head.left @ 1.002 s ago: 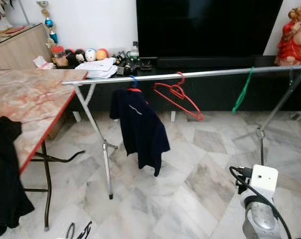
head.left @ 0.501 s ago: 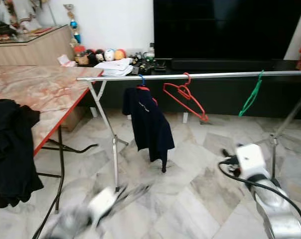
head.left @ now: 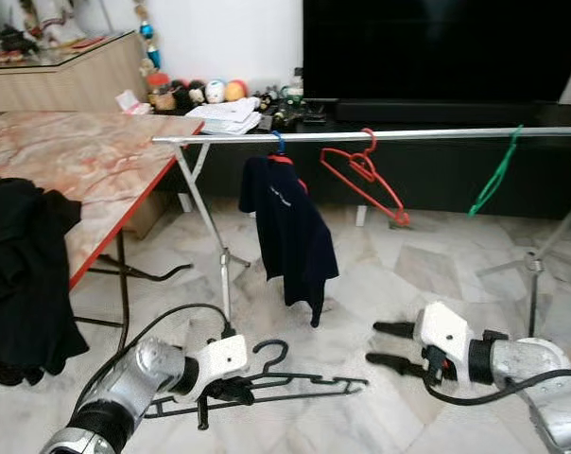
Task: Hang hanger
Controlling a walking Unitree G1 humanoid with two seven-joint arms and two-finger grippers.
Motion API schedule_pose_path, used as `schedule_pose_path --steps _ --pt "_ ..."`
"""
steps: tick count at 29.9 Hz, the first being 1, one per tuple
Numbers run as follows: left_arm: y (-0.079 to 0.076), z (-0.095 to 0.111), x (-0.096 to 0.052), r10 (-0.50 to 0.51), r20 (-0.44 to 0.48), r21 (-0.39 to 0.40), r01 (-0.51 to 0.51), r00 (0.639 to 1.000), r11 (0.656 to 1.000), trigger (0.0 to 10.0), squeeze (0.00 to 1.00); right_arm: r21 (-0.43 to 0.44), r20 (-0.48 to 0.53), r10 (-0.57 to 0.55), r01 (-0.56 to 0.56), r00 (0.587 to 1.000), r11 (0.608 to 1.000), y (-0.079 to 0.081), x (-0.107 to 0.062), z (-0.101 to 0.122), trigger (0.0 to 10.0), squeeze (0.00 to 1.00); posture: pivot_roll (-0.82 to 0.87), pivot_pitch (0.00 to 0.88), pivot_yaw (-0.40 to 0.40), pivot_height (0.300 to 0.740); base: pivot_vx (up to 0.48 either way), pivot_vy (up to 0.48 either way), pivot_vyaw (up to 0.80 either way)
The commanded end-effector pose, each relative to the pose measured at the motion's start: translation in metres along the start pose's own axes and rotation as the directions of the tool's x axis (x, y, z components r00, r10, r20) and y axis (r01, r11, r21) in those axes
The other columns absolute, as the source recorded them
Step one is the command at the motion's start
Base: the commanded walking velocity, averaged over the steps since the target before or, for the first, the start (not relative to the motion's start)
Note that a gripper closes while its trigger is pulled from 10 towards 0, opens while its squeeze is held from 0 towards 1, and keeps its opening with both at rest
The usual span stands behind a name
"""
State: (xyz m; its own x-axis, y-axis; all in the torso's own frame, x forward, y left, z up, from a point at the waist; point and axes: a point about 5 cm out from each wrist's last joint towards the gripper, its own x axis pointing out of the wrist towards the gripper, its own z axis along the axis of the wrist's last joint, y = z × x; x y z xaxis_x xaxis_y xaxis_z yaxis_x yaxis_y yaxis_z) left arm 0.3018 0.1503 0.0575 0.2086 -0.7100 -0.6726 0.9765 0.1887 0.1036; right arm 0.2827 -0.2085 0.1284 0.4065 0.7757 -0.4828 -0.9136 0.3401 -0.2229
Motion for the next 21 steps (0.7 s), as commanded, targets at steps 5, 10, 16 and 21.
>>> schedule_pose_path --steps 5,10,16,21 --pt "0.002 0.0019 -0.0036 -0.006 -0.003 0.013 0.006 1.0 1.0 10.0 0.0 -0.017 0.008 0.021 -0.021 1.0 1.0 0.0015 0.0002 0.0047 10.0 0.0 -0.07 0.0 0.106 0.74 0.0 0.0 0.0" --pt "0.002 0.0019 -0.0036 -0.006 -0.003 0.013 0.006 1.0 1.0 10.0 0.0 -0.017 0.008 0.021 -0.021 1.0 1.0 0.0015 0.0002 0.0047 10.0 0.0 -0.07 0.0 0.106 0.74 0.0 0.0 0.0" --pt "0.002 0.0019 -0.0036 -0.006 -0.003 0.013 0.006 1.0 1.0 10.0 0.0 -0.017 0.008 0.021 -0.021 1.0 1.0 0.0015 0.0002 0.0047 10.0 0.0 -0.07 0.0 0.106 0.74 0.0 0.0 0.0" --pt "0.002 0.0019 -0.0036 -0.006 -0.003 0.013 0.006 1.0 1.0 10.0 0.0 -0.017 0.008 0.021 -0.021 1.0 1.0 0.0015 0.0002 0.0047 10.0 0.0 -0.07 0.0 0.106 0.74 0.0 0.0 0.0"
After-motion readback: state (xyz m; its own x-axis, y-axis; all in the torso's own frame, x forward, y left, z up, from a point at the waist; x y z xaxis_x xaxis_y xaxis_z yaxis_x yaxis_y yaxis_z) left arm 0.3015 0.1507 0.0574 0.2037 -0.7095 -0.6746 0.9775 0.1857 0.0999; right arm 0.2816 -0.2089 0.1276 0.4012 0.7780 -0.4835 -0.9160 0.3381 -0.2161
